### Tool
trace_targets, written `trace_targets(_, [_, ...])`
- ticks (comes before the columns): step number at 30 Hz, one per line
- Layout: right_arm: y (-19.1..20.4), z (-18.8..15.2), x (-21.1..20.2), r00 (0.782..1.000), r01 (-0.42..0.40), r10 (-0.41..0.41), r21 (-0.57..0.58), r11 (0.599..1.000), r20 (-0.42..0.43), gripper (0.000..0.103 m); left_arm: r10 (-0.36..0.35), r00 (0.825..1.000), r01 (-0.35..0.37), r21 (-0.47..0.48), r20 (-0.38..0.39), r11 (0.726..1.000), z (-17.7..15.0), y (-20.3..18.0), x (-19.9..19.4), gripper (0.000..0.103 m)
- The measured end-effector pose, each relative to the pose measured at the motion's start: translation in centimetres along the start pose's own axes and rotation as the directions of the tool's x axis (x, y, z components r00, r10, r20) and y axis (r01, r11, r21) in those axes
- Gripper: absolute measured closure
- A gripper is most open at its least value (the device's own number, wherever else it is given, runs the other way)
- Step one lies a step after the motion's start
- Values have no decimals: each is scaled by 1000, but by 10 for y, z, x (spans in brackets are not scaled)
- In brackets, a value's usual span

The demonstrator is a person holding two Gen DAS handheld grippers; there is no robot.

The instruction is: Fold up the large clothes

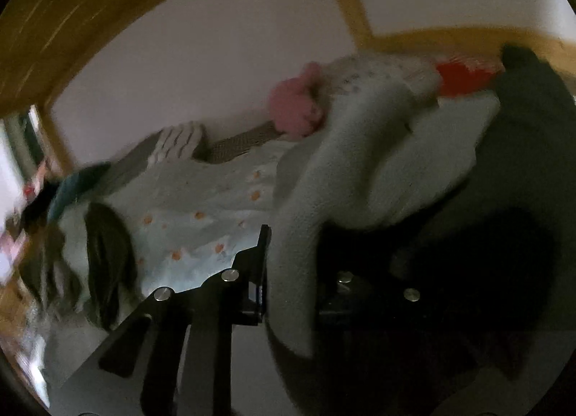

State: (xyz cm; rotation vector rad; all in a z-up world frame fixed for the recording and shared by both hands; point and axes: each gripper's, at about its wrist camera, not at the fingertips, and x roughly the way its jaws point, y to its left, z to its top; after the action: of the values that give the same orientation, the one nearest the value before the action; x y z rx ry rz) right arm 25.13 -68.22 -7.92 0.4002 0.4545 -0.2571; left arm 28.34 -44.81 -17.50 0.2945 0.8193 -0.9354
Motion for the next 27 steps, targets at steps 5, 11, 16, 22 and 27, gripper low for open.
trace_targets(5, [72, -35, -7, 1000, 26, -27, -293, 956, 1, 89, 78, 987, -49, -206, 137, 977, -34, 60, -85, 5])
trace_targets(11, [205, -157, 16, 970, 127, -242, -803, 582, -22, 89, 151, 980, -77, -444, 133, 893, -15, 154, -151, 5])
trace_targets(16, [247, -261, 42, 917, 197, -393, -936, 291, 71, 89, -80, 994, 38, -447, -75, 894, 24, 182, -113, 5])
trace_targets(22, [238, -260, 37, 912, 281, -392, -881, 381, 121, 89, -113, 979, 75, -215, -171, 974, 83, 141, -78, 5])
trace_targets(27, [241, -259, 39, 914, 294, -382, -871, 392, 137, 89, -60, 947, 68, 15, -314, 998, 119, 71, -35, 5])
